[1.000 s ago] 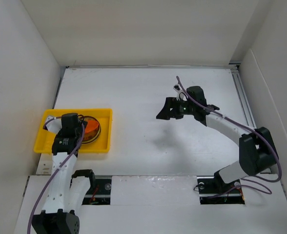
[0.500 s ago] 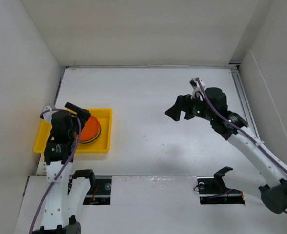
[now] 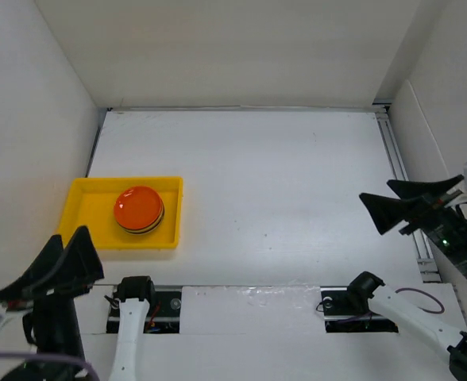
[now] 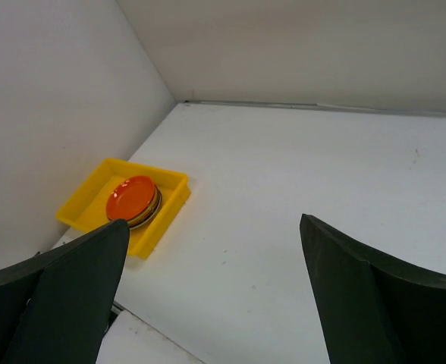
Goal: Place the plates into the plastic bin on the countertop
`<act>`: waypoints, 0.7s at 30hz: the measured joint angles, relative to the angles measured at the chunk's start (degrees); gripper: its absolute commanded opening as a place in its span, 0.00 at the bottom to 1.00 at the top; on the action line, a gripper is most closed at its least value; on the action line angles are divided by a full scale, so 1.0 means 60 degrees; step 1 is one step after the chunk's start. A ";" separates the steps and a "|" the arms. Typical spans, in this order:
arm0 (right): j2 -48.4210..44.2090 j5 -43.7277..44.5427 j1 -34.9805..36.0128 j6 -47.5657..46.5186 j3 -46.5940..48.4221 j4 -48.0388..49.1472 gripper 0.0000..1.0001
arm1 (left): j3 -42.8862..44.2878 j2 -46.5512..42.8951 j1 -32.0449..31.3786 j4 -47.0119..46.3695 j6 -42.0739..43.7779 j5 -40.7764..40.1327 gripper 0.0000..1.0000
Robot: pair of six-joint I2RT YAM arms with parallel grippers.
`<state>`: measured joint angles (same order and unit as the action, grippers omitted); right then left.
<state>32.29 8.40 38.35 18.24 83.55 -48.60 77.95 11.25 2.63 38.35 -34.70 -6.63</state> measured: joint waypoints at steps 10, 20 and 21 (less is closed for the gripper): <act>-0.0936 0.0262 0.0000 -0.0291 0.0721 -0.1810 1.00 | 0.0095 -0.0317 0.0007 0.0674 -0.0288 0.0087 1.00; -0.1574 0.0255 0.0000 -0.0335 0.0721 -0.2127 1.00 | 0.0310 -0.0229 -0.0015 0.1093 -0.0554 -0.0171 1.00; -0.1563 0.0255 0.0000 -0.0335 0.0721 -0.2135 1.00 | 0.0277 -0.0233 -0.0033 0.1093 -0.0554 -0.0204 1.00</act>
